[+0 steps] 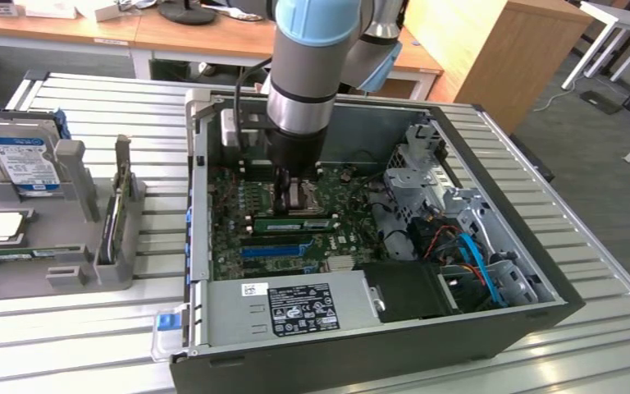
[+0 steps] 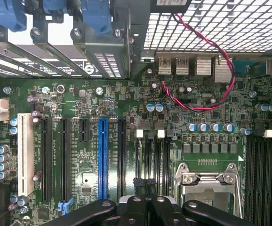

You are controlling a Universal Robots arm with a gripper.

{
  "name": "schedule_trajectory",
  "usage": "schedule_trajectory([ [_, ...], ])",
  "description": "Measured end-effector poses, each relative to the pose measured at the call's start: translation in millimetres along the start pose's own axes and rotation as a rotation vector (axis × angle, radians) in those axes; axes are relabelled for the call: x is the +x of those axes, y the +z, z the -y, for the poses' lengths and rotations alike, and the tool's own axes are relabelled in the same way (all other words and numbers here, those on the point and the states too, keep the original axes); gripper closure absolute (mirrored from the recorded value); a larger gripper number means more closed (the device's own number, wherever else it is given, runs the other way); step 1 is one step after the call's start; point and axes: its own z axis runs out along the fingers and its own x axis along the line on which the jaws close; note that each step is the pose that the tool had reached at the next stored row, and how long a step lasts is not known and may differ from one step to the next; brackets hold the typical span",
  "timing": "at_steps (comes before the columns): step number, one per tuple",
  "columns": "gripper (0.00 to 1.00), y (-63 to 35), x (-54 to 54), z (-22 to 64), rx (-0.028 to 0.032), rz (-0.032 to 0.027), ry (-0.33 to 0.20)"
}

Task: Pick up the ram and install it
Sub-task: 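Press down the ram until it locks into place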

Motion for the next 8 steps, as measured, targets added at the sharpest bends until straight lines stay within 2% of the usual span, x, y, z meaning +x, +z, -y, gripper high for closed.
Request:
schedule_trajectory([
  [8,0.90,2.0,0.1,0.0,-0.0001,-0.0001,0.000],
])
